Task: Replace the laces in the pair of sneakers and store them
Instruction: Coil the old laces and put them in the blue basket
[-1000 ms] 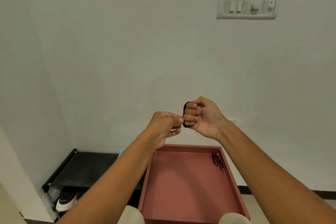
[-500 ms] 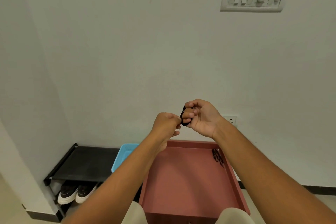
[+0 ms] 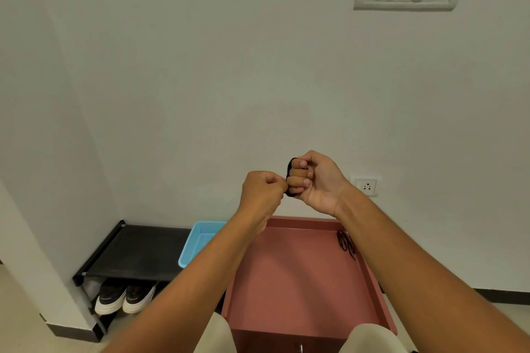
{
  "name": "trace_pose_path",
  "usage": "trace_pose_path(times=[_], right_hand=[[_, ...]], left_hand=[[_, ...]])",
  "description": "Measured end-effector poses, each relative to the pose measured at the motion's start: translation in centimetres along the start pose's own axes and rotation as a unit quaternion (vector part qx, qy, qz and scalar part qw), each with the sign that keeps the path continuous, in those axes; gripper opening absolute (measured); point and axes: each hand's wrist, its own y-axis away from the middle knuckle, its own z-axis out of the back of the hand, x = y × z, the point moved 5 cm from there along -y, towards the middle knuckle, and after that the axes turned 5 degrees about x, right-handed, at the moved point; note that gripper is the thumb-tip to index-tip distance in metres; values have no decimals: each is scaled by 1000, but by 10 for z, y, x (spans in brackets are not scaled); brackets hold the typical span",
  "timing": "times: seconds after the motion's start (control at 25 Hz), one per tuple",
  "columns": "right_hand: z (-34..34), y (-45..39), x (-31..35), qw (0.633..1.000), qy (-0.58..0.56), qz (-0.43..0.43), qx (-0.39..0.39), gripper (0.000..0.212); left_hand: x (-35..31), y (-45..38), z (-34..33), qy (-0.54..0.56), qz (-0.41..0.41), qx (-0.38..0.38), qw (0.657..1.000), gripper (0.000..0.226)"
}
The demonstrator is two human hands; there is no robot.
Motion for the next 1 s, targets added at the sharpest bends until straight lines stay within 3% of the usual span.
trace_pose_path(times=[0.2, 0.4, 0.6, 0.8, 1.0], right_hand=[[0, -1, -1, 999, -43, 6, -2, 26], [12, -2, -14, 999, 0, -19, -43, 33], [16, -7, -20, 997, 28, -57, -53, 18], [21, -21, -37, 990, 107, -69, -66, 24], [25, -44, -56, 967, 210, -42, -136, 21]], left_hand=[[11, 0, 0, 82, 32, -6, 996, 19], [18, -1, -2, 204, 95, 75, 972, 21], [38, -5, 4, 165, 120, 84, 975, 19], [61, -12, 19, 115, 126, 61, 984, 21], [84, -20, 37, 71, 121, 36, 989, 23]])
